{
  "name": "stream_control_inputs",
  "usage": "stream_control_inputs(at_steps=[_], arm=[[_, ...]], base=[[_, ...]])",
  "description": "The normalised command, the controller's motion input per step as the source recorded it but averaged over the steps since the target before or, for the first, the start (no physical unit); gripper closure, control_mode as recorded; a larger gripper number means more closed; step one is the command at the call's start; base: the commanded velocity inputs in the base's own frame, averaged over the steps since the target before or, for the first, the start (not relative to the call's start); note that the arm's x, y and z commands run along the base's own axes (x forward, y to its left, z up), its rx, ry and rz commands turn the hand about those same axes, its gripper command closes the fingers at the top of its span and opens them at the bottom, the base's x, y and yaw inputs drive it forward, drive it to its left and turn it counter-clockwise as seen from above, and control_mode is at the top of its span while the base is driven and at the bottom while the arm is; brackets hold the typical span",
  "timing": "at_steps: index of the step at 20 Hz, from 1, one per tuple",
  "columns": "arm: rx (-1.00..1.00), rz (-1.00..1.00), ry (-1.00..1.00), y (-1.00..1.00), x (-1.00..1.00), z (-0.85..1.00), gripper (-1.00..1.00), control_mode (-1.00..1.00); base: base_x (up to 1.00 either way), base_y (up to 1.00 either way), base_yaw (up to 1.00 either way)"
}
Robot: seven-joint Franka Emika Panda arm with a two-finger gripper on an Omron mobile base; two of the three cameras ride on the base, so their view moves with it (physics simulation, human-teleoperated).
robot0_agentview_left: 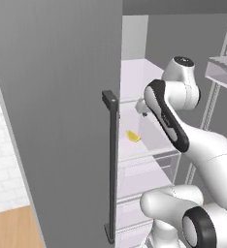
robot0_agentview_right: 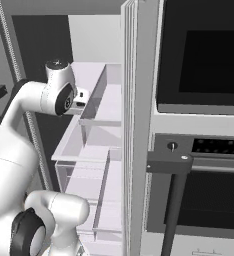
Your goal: Grab a lemon wedge from the fridge and one ice cube from the ice bowl, and put them in the glass of lemonade.
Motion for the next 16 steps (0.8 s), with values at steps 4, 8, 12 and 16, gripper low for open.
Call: stream_control_inputs(at_steps=[4,8,12,16], arm=[[0.08,0.00,0.00,-0.06,-0.34,-0.78,-1.00,-1.00],[0.04,0.00,0.00,0.00,-0.17,-0.94,-1.00,-1.00],[0.00,0.00,0.01,0.21,0.34,-0.76,-1.00,-1.00],[0.00,0.00,0.03,0.21,0.88,-0.19,-1.00,-1.00]], base=[[0.00,0.00,0.00],[0.00,0.00,0.00],[0.00,0.00,0.00],[0.00,0.00,0.00]])
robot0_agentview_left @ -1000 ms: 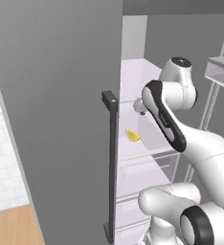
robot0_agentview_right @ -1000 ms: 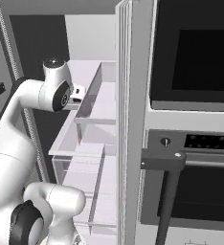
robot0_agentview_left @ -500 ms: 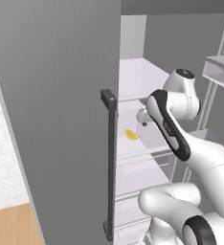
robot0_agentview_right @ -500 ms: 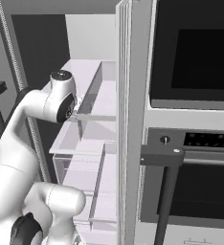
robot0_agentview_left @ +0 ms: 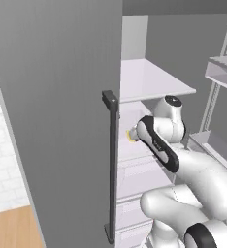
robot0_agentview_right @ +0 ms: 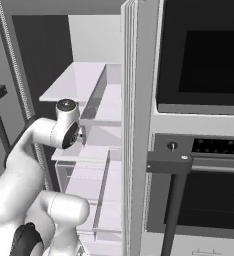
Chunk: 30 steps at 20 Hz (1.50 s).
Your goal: Grab a lemon wedge from the fridge and one ice cube from the ice bowl, and put them in the glass of lemonade.
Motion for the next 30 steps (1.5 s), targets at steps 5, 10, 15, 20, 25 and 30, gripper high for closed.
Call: stream_control_inputs(at_steps=[5,10,15,20,25,30], arm=[[0.01,0.03,0.01,-0.04,0.92,0.00,-1.00,-1.00],[-0.04,0.10,0.00,-0.09,0.50,-0.03,-1.00,-1.00],[-0.03,0.15,0.05,-0.27,0.42,-0.26,-1.00,-1.00],[-0.04,0.07,0.00,-0.02,0.16,-0.27,-1.00,-1.00],[-0.02,0.00,0.00,0.00,0.36,-0.06,-1.00,-1.00],[0.00,0.00,0.00,0.00,0.54,-0.16,-1.00,-1.00]], base=[[0.00,0.00,0.00],[0.00,0.00,0.00],[0.00,0.00,0.00],[0.00,0.00,0.00],[0.00,0.00,0.00],[0.00,0.00,0.00]])
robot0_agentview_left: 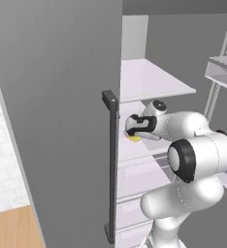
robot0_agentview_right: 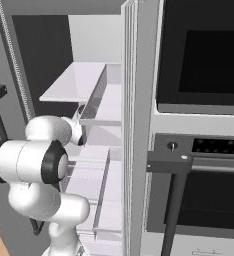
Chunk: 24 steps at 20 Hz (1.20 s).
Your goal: Grab a lemon wedge from the fridge and one ice cube from the ice bowl, and put them in the glass of lemonade.
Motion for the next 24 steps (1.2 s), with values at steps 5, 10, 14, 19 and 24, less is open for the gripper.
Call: stream_control_inputs(at_steps=[5,10,14,19,24], arm=[[0.00,0.00,0.02,0.03,0.30,-0.02,-1.00,-1.00],[0.00,0.02,0.08,0.00,-0.04,-0.04,-1.00,-1.00],[0.00,0.11,0.01,0.08,-0.32,-0.02,-1.00,-1.00],[0.00,0.12,0.03,0.18,-0.13,0.00,-1.00,-1.00],[0.00,0.06,0.03,0.07,0.05,0.00,-1.00,-1.00]], base=[[0.00,0.00,0.00],[0.00,0.00,0.00],[0.00,0.00,0.00],[0.00,0.00,0.00],[0.00,0.00,0.00]])
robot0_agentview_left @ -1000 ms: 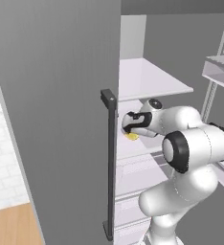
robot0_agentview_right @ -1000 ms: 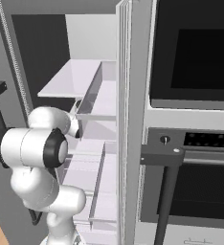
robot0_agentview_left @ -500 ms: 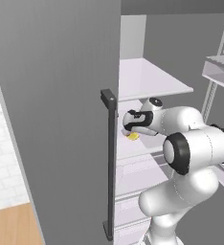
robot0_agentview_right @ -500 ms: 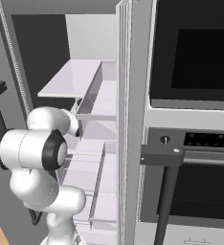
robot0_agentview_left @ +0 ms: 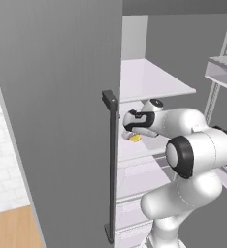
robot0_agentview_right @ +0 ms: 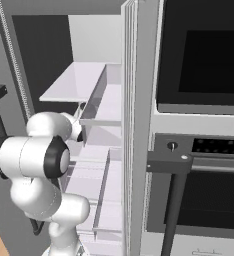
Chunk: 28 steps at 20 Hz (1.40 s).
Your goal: Grab a lemon wedge from the fridge and one ice cube from the ice bowl, and put them in the glass of lemonade.
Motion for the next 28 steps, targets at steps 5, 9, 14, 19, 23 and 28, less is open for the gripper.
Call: stream_control_inputs(at_steps=[5,9,14,19,23,28], arm=[[0.00,0.00,0.00,0.00,0.04,0.00,-1.00,-1.00],[0.00,0.00,0.00,0.00,0.02,-0.29,-1.00,-1.00],[0.00,0.00,0.00,0.07,0.00,-0.52,-1.00,-1.00],[0.00,0.00,0.00,0.11,0.00,-0.24,-1.00,-1.00],[0.00,0.00,0.00,0.13,0.00,-0.15,-1.00,-1.00],[0.00,0.00,0.00,0.15,0.00,-0.13,1.00,-1.00]], base=[[0.00,0.00,0.00],[0.00,0.00,0.00],[0.00,0.00,0.00],[0.00,0.00,0.00],[0.00,0.00,0.00],[0.00,0.00,0.00]])
